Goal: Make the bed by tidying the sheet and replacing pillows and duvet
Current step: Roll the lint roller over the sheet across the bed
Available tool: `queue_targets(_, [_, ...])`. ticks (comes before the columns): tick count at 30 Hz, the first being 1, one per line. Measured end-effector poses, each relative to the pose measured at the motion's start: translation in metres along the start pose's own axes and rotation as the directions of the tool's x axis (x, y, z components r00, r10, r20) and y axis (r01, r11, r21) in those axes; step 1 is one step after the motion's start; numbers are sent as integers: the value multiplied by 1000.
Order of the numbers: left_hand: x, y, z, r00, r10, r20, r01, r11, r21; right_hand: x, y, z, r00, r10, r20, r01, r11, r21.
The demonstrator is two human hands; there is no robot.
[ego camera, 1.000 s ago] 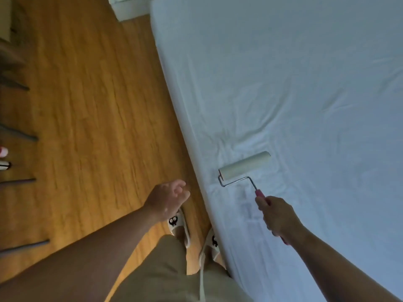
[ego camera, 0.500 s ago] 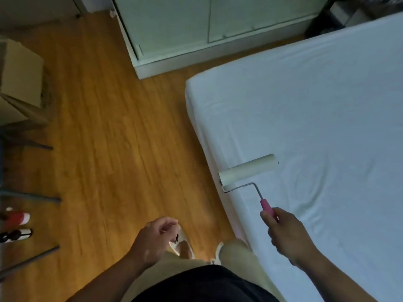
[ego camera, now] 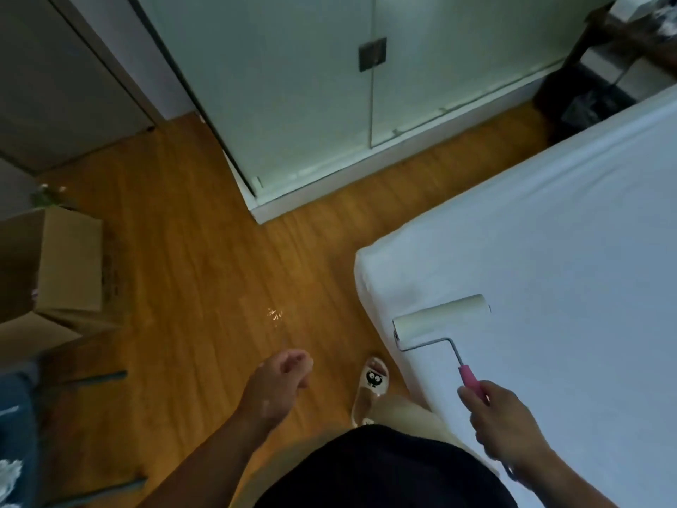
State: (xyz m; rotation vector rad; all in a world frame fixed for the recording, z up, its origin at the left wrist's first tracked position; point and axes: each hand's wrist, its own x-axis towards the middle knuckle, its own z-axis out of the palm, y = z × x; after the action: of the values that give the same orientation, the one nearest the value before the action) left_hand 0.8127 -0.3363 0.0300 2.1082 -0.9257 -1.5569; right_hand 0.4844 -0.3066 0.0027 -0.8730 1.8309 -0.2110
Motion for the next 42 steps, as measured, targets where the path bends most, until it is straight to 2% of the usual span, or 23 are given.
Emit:
queue_targets(5, [88,78,-45,1000,-20,-7,20,1000,9,109,-172,-16,991,-133,-19,131,990,-51])
queue_targets(8, [148,128,-71,1000,-10,-4,10,1000,5,164,-252,-20,979,-197,-52,193,978,-84])
queue_targets(10, [196,163,-86,1000,4,30,-6,999,51,200,-291,-21,979,-189,-71,185,981,-66])
queue_targets(14, [308,240,-117,985,37,168,-77,968,239,254,-335,-11,988,-54,-146,61,997,46])
queue_targets(16, [360,288,-130,967,50,252,-140,926,352,263,-347,-5,980,79,-181,-49,985,166])
queue_targets(19, [419,367,-127,924,111,366,-287,833,473,258,-352,2,938,299,-177,-218,903,369])
queue_targets(23, [487,482,-75,856,160,492,-437,732,522,268,-358,-3,862,476,-177,-340,800,495])
queue_targets(26, [527,552,-21,814,184,551,-507,687,520,297,-371,-32,823,549,-145,-363,705,609])
queue_targets(29, [551,607,36,788,171,591,-543,646,536,348,-389,-82,819,557,-135,-330,652,683])
queue_targets(35, [581,703,149,808,87,583,-468,697,543,456,-433,-255,851,472,-228,-197,692,695])
queue_targets(39, [612,770,226,796,70,601,-462,713,528,500,-455,-366,802,472,-366,-120,728,675])
queue_targets(42, [643,827,294,775,53,629,-475,706,525,535,-456,-430,739,525,-421,-155,742,652])
